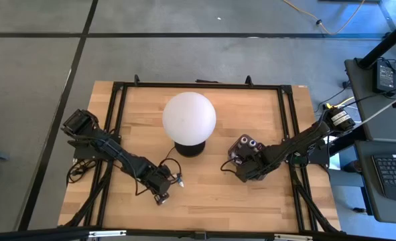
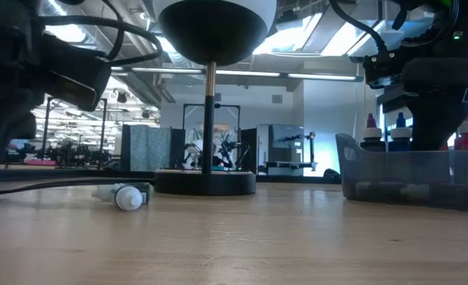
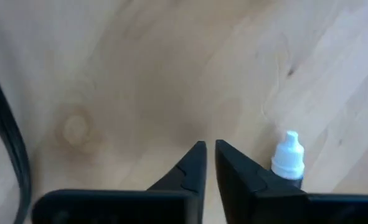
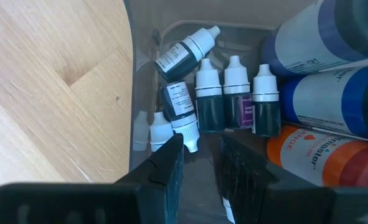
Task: Pick & Place food coloring
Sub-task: Put the small pink food coloring bottle into the black container
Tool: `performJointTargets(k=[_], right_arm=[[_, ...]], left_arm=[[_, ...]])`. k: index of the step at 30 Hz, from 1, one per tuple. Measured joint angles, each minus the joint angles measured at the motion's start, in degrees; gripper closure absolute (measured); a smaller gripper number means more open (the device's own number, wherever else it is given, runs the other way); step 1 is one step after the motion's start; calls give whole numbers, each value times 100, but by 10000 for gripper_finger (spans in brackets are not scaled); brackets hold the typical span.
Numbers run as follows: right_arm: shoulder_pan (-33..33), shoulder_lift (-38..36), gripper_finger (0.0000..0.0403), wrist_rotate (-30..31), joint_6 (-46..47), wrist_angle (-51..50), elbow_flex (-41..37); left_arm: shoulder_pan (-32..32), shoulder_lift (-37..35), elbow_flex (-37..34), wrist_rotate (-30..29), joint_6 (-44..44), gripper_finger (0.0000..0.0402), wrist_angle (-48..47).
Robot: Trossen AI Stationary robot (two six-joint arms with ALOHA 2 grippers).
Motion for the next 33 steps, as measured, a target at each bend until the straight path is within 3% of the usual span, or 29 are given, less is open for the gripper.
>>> performJointTargets(k=[7,13,21,27,33], right_arm=[[0,0,297,-2,0,2,0],[0,0,297,0,0,2,0],[1,0,297,0,0,2,0],[0,0,297,0,0,5,0],[0,0,297,0,0,58,0]], left_arm=[[-1,-2,0,-3,107,265,33],[11,-2,0,560,19,201,37],[101,-96,372,907,-186,198,-172],[-128,-44,1019,357,304,207,-509],[-191,65,1367,-70,21,211,-1387]])
